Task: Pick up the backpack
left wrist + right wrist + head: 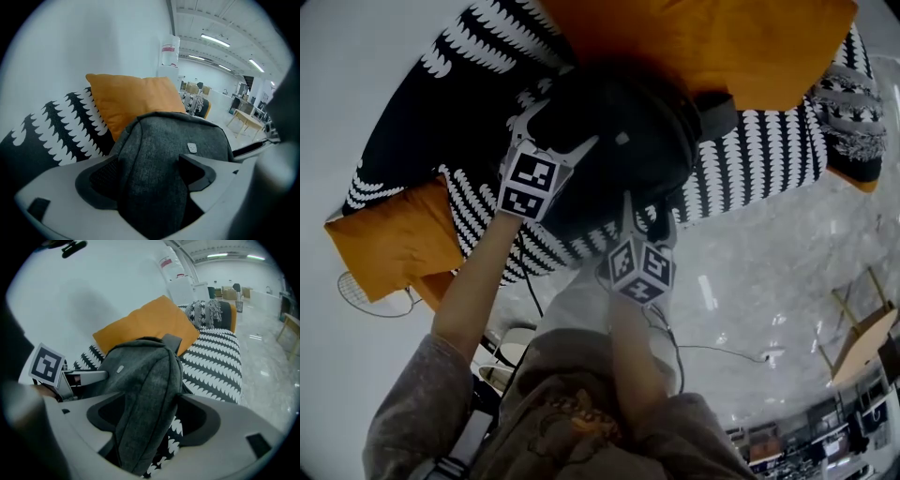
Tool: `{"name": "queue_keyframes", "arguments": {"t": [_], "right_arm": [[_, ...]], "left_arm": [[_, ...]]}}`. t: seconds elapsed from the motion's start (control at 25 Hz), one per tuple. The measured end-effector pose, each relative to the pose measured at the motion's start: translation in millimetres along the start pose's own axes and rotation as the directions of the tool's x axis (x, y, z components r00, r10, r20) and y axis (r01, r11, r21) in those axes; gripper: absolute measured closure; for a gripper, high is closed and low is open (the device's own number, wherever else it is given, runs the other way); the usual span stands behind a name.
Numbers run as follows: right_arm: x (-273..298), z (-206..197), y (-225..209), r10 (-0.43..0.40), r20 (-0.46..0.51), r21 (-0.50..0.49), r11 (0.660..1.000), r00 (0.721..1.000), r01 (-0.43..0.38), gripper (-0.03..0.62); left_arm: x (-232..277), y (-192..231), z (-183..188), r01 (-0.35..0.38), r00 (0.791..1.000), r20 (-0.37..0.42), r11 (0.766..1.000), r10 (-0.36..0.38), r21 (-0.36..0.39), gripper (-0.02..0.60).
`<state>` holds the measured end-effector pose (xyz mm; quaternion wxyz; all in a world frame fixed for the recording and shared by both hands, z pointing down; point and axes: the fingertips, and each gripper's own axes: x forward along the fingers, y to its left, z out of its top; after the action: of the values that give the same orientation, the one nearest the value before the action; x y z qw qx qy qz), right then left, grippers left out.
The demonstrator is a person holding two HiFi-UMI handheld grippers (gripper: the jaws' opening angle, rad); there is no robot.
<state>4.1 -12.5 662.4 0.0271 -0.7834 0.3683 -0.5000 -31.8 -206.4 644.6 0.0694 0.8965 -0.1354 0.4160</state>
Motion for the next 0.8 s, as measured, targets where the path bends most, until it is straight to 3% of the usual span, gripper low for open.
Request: {"name": "queue_keyframes", "arguments": {"t": [0.32,0.52,0.64,0.8], "right_arm": [[25,-53,-2,0.035,-0.032,0.01,0.999,0.999,-0.034,0.237],[26,-24,-13,0.054,-0.043,0.034,0.998,0.998,-0.052,0.248],[35,-15,-13,0.075,-0.056,0.048,0.996,0.996,-0.073,0.286],[53,-23,-15,0.091,-0.072,0.035,0.995,0.993,-0.089,0.358]], "left_arm": [[3,8,-52,-0.034,0.999,0.012,0.999,0.033,0.001,0.153],[18,-2,-25,-0.006,1.0,-0.011,1.0,0.006,0.007,0.16],[29,-4,-20,0.015,0.999,-0.047,0.999,-0.014,0.031,0.204],[42,-7,-34,0.023,0.998,-0.064,0.995,-0.017,0.095,0.325]]}}
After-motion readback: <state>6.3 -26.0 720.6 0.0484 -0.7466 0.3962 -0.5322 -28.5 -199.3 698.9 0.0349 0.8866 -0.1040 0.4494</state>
